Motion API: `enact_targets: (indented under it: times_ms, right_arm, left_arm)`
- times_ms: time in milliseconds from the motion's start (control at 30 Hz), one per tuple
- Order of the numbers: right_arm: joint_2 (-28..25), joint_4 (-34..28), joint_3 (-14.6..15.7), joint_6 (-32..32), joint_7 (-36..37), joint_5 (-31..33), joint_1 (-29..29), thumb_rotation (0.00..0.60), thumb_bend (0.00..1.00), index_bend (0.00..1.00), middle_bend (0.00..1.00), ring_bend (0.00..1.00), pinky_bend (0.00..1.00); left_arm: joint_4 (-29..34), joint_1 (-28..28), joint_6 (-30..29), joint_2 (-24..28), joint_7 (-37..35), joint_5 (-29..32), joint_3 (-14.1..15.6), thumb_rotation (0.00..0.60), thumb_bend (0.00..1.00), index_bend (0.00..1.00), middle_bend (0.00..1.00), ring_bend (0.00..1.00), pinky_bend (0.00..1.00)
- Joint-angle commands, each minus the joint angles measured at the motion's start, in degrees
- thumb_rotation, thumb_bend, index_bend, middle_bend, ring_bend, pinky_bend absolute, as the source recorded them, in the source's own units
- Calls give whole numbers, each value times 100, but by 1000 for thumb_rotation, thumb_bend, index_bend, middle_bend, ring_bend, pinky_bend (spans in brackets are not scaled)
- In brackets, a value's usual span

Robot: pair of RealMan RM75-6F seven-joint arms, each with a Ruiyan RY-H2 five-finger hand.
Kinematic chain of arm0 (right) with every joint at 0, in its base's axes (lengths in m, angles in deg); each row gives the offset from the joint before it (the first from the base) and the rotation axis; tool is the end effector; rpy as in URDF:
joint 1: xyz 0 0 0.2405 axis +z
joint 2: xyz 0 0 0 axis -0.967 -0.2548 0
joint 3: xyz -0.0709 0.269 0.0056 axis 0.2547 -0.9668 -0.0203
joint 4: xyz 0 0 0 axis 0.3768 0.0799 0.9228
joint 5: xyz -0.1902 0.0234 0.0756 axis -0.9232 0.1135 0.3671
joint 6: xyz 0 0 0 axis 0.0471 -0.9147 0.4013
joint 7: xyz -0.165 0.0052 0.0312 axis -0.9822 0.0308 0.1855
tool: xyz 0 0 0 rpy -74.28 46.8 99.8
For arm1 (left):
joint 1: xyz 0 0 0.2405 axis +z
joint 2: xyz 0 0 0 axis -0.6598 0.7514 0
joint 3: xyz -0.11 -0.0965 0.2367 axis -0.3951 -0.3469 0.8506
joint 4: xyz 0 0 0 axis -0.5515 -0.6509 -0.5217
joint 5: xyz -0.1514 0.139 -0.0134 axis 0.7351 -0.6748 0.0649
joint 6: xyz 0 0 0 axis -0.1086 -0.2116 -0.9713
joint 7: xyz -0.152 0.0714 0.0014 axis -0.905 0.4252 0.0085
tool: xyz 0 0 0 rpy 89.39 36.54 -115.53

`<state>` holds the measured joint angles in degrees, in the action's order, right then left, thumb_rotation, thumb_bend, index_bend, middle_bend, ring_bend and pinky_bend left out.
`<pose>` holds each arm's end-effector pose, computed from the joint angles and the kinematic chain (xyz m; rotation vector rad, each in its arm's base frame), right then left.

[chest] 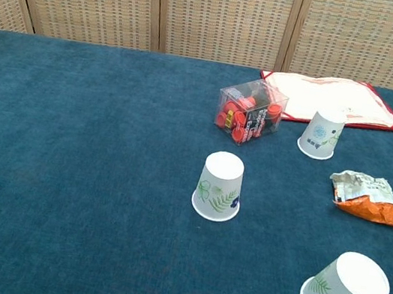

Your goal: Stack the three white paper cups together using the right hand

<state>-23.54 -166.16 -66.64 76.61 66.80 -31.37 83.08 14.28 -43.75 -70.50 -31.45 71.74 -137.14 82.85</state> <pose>-0.2577 -0.1981 0.1431 1.6307 -0.8254 1.1909 -0.2815 0.1800 0.1591 -1.4985 -0.7306 -0.8031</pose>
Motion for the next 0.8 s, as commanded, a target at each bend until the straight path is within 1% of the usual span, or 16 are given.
enact_targets:
  times_ms: [33, 167, 300, 467, 633, 800]
  right_arm:
    - [-63, -51, 66, -62, 172, -395, 194, 600, 69, 244, 0, 0, 0]
    - [69, 226, 170, 24, 721, -760, 335, 600, 69, 245, 0, 0, 0]
    - [178, 450, 272, 56, 945, -962, 403, 600, 69, 258, 0, 0, 0]
    - [185, 452, 452, 7, 1209, -1203, 507, 600, 69, 262, 0, 0, 0]
    - [210, 402, 542, -72, 1159, -1346, 579, 600, 69, 277, 0, 0, 0]
    - [283, 341, 592, -206, 1054, -1352, 628, 600, 69, 305, 0, 0, 0]
  left_arm:
    - [3, 2, -6, 0, 2, -1, -2, 600, 238, 0, 0, 0, 0]
    - [-7, 3, -3, -10, 22, -6, 1, 600, 238, 0, 0, 0, 0]
    - [-19, -12, 34, -42, 93, -21, 12, 600, 238, 0, 0, 0, 0]
    - [-4, -6, 27, -57, 147, -34, 18, 600, 238, 0, 0, 0, 0]
    - [9, 2, 8, -38, 117, -37, 14, 600, 238, 0, 0, 0, 0]
    - [16, -5, 24, -24, 86, -53, 23, 600, 238, 0, 0, 0, 0]
